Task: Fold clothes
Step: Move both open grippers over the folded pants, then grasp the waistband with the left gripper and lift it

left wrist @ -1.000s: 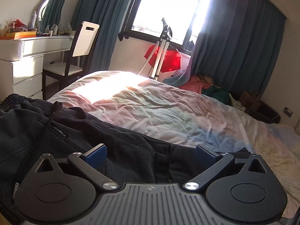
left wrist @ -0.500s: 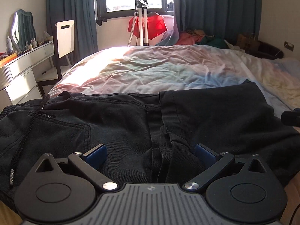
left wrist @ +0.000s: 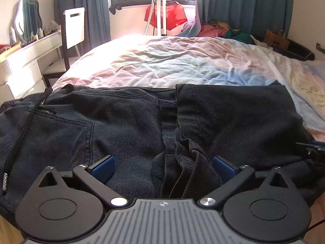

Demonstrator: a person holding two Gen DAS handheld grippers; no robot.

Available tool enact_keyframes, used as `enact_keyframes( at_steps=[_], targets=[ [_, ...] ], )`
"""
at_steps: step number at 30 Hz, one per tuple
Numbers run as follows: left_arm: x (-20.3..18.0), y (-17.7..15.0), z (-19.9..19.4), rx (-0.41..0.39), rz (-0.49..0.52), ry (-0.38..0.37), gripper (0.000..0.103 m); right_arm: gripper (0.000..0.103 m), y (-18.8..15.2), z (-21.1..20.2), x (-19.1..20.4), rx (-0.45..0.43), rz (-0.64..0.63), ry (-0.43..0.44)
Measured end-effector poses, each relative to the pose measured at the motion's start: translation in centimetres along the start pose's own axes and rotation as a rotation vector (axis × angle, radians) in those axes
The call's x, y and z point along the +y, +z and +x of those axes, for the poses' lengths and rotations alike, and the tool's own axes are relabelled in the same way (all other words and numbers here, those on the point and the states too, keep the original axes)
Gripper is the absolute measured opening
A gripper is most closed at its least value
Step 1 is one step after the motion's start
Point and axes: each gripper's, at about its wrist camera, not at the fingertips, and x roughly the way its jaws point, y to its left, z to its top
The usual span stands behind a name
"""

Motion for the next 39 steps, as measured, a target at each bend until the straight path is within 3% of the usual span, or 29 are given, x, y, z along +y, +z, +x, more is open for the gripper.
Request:
enact_keyframes(
  at_steps=[2,4,7,11,14,18,22,24,26,27,28,29,33,35,39],
  targets=[
    [2.7,0.7,-2.0,0.010,-0.132,-0.082,0.094,0.069,-0.1,-0.2,0.1,-0.001,0.004,-0.004],
    [6.2,1.3,-4.9,-0.003,-0.272,-0.147,0.095,0.069,-0.1,-0.3,0.2,-0.001,0.001,-0.007],
    [12.2,1.7,-9.5,-0.052,-0.423,-0.168,0.100,0.069,0.0,-0.3,0.3,0.006,-0.004,-0.014],
    [20.3,1.1,-12.1,-0.001,-0.579,-0.109,0.102,0.069,0.2,-0.3,0.6,0.009,-0.010,-0.026],
    [25.0,-0.6,-11.7,0.071,-0.695,-0.080,0.101,0.069,0.2,-0.4,0.6,0.010,-0.002,-0.026],
    [28.6,-4.2,-8.4,0.158,-0.873,-0.126,0.099,0.069,0.2,-0.6,0.5,0.017,0.007,-0.025],
    [30.7,-6.0,-5.9,0.050,-1.036,-0.185,0.100,0.069,0.1,-0.7,0.8,0.013,-0.009,-0.033],
    [31.2,-5.5,-5.5,-0.038,-1.049,-0.182,0.099,0.069,0.1,-0.8,0.9,0.006,-0.016,-0.038],
    [31.6,-4.8,-5.1,-0.106,-1.040,-0.150,0.080,0.070,0.1,-1.2,1.1,-0.020,-0.018,-0.032],
    [31.7,-4.3,-4.7,-0.122,-1.026,-0.118,0.076,0.070,0.1,-1.4,1.2,-0.038,-0.024,-0.020],
    [32.0,-3.9,-4.2,-0.133,-1.007,-0.087,0.061,0.070,0.1,-1.7,1.5,-0.061,-0.038,0.003],
    [32.2,-3.4,-3.8,-0.134,-0.986,-0.061,0.054,0.069,0.1,-1.9,1.7,-0.082,-0.056,0.026],
    [31.2,-0.5,-3.1,-0.125,-0.788,0.048,0.044,0.068,-0.8,-0.1,2.8,-0.009,-0.138,0.063],
    [29.8,1.6,-3.0,-0.133,-0.680,0.089,0.031,0.068,-1.2,0.4,3.1,0.000,-0.170,0.052],
    [25.4,5.5,-5.1,-0.217,-0.518,0.148,0.021,0.069,-1.4,0.7,3.2,-0.001,-0.172,0.051]
  ],
)
